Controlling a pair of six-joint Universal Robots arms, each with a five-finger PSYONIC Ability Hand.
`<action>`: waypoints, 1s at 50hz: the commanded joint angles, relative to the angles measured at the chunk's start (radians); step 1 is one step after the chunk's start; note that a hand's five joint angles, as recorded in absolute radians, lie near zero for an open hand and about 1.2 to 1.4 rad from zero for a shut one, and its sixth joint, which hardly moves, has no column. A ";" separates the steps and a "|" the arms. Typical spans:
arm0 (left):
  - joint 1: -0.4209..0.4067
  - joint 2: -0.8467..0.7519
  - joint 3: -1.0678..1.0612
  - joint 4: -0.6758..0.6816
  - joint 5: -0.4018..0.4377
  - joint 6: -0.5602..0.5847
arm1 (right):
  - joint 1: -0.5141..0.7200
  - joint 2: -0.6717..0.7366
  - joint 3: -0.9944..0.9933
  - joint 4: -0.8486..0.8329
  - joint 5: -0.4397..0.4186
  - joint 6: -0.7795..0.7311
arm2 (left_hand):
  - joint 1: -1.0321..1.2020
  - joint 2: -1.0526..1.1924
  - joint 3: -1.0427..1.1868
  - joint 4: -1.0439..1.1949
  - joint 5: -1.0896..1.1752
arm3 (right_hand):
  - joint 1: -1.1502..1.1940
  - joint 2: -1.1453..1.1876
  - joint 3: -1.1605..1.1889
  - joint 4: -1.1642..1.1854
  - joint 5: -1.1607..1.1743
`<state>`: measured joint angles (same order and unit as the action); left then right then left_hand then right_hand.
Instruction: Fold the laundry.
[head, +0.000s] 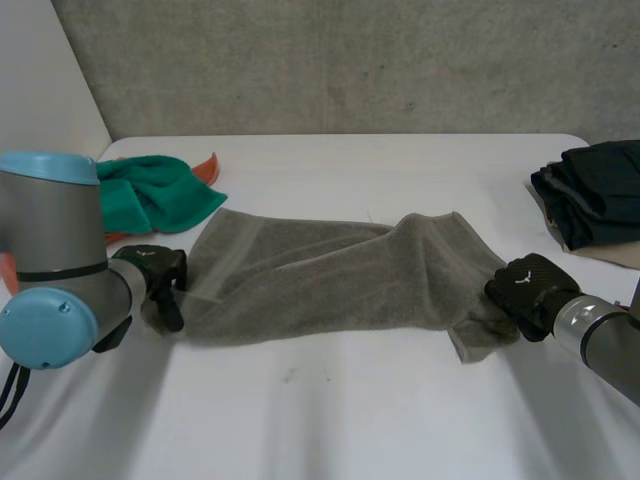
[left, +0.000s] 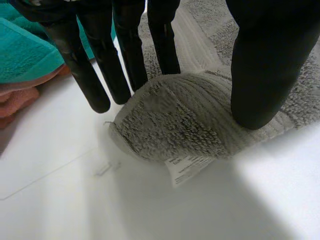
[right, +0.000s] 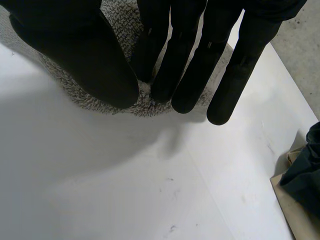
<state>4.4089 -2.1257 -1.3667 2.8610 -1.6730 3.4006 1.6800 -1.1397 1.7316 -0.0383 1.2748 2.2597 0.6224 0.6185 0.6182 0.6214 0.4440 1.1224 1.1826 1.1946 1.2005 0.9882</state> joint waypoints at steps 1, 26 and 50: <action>0.009 0.023 -0.029 -0.009 -0.002 0.071 | -0.003 0.000 0.000 0.000 0.000 0.000 | 0.404 0.408 0.408 0.405 0.408 | 0.274 0.214 0.202 0.196 0.234; -0.037 0.297 -0.026 0.204 -0.028 0.130 | -0.204 -0.387 0.212 0.802 -0.348 -0.736 | 0.774 0.778 0.778 0.775 0.778 | -0.283 -0.343 -0.355 -0.361 -0.323; -0.310 0.423 0.072 0.512 -0.030 0.427 | 0.050 0.091 -0.617 0.520 -0.174 0.417 | 0.774 0.778 0.778 0.775 0.778 | -0.948 -1.008 -1.020 -1.026 -0.988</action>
<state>4.1401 -1.7560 -1.3152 3.3168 -1.7022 3.7990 1.5951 -1.2239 1.3226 0.4735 0.9573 2.6058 1.1452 1.1965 1.1878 1.1973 0.9831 0.2331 0.2136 0.2087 0.2104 0.0442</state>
